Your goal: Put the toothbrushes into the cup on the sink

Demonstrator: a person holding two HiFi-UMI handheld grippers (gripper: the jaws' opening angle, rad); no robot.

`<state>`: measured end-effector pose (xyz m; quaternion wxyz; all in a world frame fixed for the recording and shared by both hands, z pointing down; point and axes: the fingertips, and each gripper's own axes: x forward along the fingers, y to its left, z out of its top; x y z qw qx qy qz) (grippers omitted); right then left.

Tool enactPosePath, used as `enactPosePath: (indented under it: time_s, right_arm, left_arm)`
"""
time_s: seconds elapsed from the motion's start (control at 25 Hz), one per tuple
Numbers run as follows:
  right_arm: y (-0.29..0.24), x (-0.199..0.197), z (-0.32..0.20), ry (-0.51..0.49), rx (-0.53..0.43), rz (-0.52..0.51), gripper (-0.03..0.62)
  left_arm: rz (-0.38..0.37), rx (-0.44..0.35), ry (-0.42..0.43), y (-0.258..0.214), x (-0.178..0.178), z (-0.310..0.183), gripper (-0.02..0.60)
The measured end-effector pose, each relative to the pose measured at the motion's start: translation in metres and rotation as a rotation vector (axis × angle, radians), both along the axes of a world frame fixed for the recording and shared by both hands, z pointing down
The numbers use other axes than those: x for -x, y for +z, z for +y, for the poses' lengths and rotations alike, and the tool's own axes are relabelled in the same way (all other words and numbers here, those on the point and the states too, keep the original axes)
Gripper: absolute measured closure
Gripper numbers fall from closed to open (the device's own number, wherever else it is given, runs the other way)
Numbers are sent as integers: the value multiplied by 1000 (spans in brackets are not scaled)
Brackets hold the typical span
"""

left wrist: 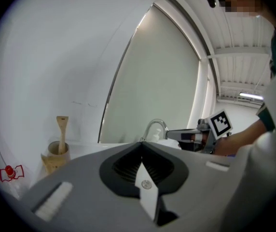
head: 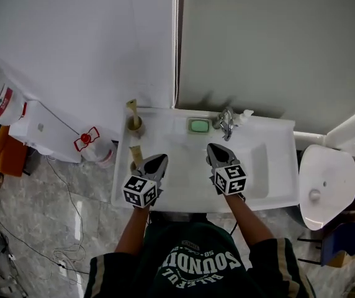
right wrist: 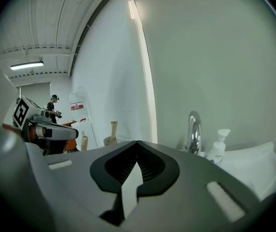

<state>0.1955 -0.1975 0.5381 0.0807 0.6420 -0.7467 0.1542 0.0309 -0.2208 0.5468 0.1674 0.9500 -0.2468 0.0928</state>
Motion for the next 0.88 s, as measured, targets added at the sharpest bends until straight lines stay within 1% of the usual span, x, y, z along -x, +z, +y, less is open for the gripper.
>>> enactPosePath:
  time_s: [0.2, 0.4, 0.6, 0.88]
  right_arm:
    - [-19, -39, 13, 82, -69, 35, 592]
    - [-24, -63, 23, 129, -80, 37, 592]
    - [-15, -72, 33, 150, -62, 34, 592]
    - [1, -69, 41, 155, -34, 27, 592]
  left_arm:
    - [1, -11, 40, -4, -32, 1, 532]
    - [4, -22, 67, -8, -52, 3, 532]
    - [0, -35, 79, -10, -59, 4, 532]
    - [-9, -33, 78, -9, -56, 1, 532]
